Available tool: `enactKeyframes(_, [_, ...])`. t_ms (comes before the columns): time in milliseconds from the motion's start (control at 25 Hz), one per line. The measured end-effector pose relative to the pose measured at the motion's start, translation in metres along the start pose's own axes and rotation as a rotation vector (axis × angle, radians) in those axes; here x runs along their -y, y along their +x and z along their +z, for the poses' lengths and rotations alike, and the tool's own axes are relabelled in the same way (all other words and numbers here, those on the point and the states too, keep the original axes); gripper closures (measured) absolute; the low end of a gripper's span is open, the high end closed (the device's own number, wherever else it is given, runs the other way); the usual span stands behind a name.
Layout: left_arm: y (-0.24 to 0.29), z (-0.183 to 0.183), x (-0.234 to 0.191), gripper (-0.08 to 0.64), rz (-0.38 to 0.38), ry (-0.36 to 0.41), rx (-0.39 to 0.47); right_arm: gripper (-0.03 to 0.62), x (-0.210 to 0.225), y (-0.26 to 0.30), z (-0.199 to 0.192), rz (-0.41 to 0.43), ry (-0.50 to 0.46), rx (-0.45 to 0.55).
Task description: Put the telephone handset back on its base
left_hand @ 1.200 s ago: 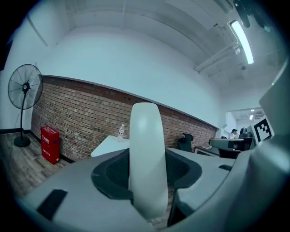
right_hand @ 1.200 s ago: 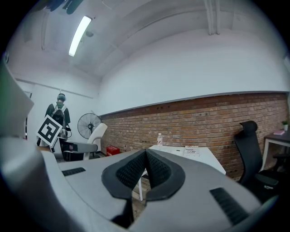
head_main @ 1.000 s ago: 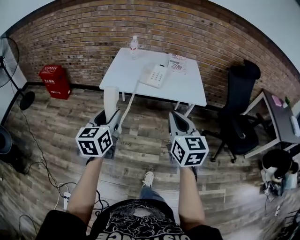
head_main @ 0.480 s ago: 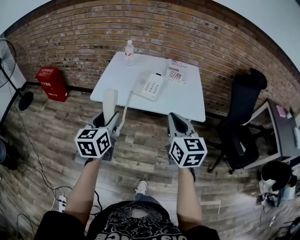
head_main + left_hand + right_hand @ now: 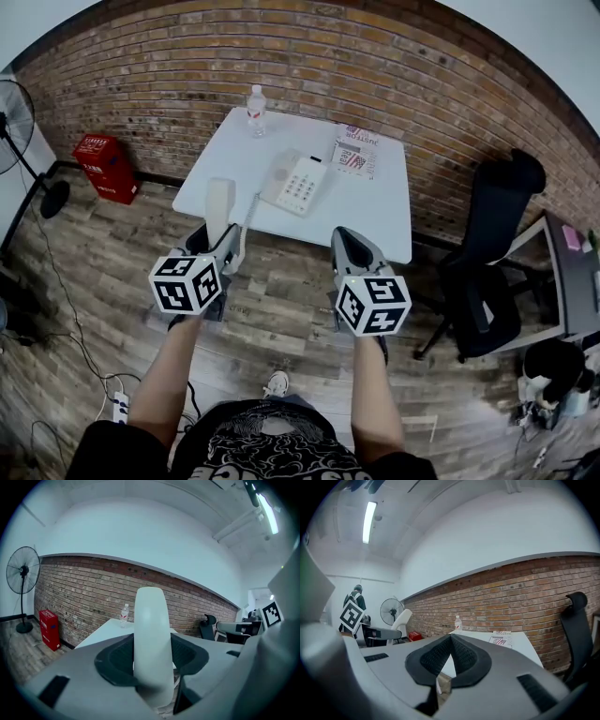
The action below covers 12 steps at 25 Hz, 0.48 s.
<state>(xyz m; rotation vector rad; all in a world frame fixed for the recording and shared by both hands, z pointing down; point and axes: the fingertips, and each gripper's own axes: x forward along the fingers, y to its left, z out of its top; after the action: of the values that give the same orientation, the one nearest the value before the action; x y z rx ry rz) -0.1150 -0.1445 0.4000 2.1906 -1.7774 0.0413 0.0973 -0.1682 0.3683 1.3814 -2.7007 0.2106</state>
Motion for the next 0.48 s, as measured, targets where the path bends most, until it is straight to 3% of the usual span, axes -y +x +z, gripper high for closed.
enactKeyframes(480, [0.043, 0.004, 0.002, 0.346, 0.014, 0.012, -0.017, 0.591, 0.028, 0.029, 0.004, 0.026, -0.003, -0.003])
